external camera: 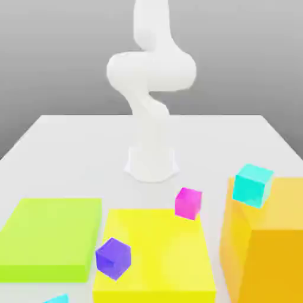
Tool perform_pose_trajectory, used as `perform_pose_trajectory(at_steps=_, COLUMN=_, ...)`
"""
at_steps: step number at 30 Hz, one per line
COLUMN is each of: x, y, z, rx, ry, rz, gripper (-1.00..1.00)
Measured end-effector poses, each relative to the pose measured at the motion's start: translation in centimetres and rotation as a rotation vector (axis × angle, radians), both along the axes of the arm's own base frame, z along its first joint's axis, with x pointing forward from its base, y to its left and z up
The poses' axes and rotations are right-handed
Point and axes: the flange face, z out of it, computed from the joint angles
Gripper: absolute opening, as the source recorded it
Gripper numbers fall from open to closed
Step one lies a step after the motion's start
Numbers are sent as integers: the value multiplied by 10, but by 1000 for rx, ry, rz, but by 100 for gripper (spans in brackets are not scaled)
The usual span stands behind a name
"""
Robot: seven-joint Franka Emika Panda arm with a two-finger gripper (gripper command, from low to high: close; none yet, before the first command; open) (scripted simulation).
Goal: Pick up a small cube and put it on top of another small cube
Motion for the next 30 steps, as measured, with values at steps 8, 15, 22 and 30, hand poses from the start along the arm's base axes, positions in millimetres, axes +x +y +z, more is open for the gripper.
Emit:
perform_pose_trajectory(at_steps=8, x=91, y=-35, z=-101, rx=75, ry=182, rz=-248, gripper=0)
perform_pose_trajectory(at_steps=15, x=144, y=-76, z=-207, rx=154, ry=328, rz=-457, gripper=0)
perform_pose_trajectory(at_steps=22, x=169, y=-121, z=-324, rx=250, ry=466, rz=-672, gripper=0)
perform_pose_trajectory(at_steps=30, x=165, y=-155, z=-463, rx=379, ry=621, rz=-903, gripper=0)
